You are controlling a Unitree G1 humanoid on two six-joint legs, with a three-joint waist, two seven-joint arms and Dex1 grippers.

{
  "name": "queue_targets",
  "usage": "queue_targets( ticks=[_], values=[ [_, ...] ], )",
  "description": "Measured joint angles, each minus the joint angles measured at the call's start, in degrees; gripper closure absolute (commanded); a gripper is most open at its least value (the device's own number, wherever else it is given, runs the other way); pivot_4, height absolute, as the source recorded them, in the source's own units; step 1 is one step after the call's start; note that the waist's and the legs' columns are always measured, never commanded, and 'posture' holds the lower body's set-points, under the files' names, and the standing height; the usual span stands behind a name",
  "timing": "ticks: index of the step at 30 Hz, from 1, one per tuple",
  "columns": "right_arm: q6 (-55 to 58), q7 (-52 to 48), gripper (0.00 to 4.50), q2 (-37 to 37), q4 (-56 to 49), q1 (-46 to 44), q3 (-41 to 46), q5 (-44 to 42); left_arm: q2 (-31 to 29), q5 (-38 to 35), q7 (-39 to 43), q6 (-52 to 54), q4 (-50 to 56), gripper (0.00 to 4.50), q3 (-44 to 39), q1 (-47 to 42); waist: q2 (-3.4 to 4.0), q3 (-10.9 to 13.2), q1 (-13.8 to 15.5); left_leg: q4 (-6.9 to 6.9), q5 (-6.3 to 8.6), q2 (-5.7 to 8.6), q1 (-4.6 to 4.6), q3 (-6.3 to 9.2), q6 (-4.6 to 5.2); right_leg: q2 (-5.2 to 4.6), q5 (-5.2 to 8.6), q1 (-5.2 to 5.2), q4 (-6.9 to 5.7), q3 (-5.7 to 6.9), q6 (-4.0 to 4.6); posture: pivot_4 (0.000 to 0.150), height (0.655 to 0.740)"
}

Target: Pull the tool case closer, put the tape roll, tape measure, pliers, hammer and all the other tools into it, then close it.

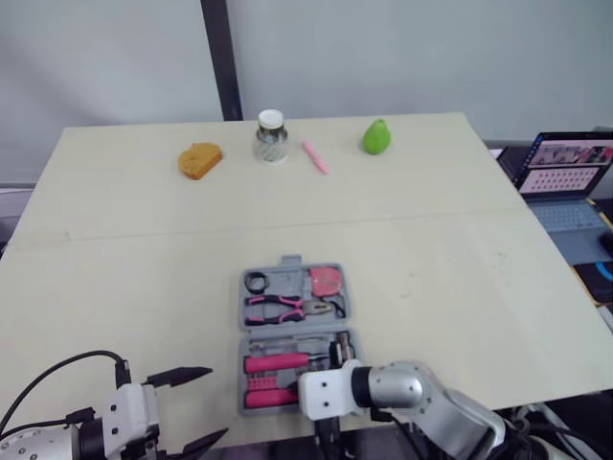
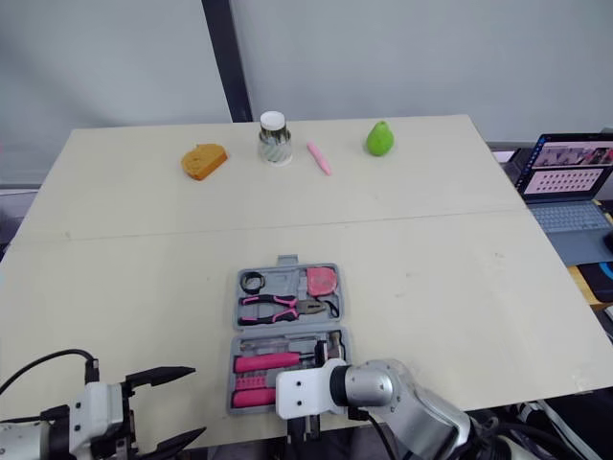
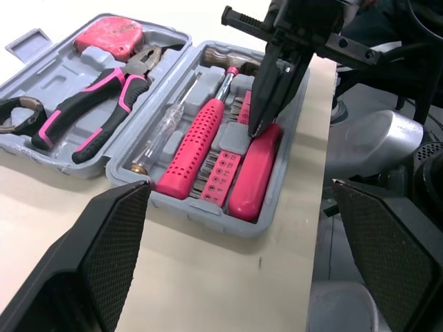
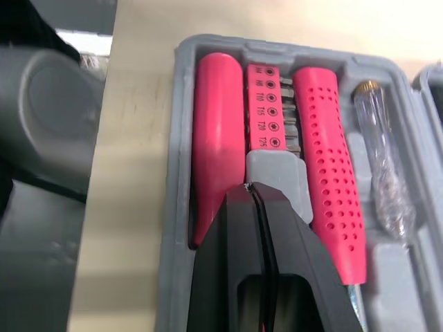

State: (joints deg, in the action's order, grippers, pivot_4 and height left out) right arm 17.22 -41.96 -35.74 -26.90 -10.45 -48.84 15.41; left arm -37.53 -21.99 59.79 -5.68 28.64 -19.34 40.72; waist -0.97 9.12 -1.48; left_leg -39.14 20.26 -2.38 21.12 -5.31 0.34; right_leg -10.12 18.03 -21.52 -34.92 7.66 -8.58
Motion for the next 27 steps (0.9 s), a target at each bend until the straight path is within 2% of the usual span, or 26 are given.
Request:
queue_targets(
  ticks=[12,16,20,27],
  values=[
    [-12.4,-0.4,4.45,-0.6,3.4,-0.4,-0.4,10.6,0.0,0.4,-0.3,0.0,0.0,0.0,0.2,-0.8,0.18,-0.5,0.1,-0.02,0.05,-0.24,-0.02,-0.03,-0.08,0.23,0.01,0.05,0.16,-0.02,0.02,0.15,0.74],
    [-14.0,-0.5,4.45,-0.1,4.1,0.2,0.6,11.1,0.0,0.5,-0.4,0.0,0.0,0.0,0.3,-0.9,0.27,-0.6,0.1,-0.02,0.05,-0.29,-0.03,-0.05,-0.09,0.28,0.02,0.05,0.15,-0.03,0.05,0.15,0.74],
    [-11.7,-2.4,4.45,2.5,4.6,1.8,4.2,6.9,0.0,0.7,-0.4,0.0,-0.1,0.0,0.4,-1.1,0.29,-0.6,0.0,-0.02,0.06,-0.38,-0.02,-0.04,-0.12,0.36,0.03,0.03,0.15,-0.03,0.12,0.15,0.74],
    [-1.1,-5.7,4.45,7.1,2.8,4.3,11.3,-4.4,0.0,1.0,-0.4,0.0,-0.2,0.0,1.2,-1.6,0.51,-0.5,0.0,-0.02,0.11,-0.42,0.03,-0.01,-0.16,0.4,0.03,-0.05,0.15,-0.08,0.15,0.15,0.74]
  ],
)
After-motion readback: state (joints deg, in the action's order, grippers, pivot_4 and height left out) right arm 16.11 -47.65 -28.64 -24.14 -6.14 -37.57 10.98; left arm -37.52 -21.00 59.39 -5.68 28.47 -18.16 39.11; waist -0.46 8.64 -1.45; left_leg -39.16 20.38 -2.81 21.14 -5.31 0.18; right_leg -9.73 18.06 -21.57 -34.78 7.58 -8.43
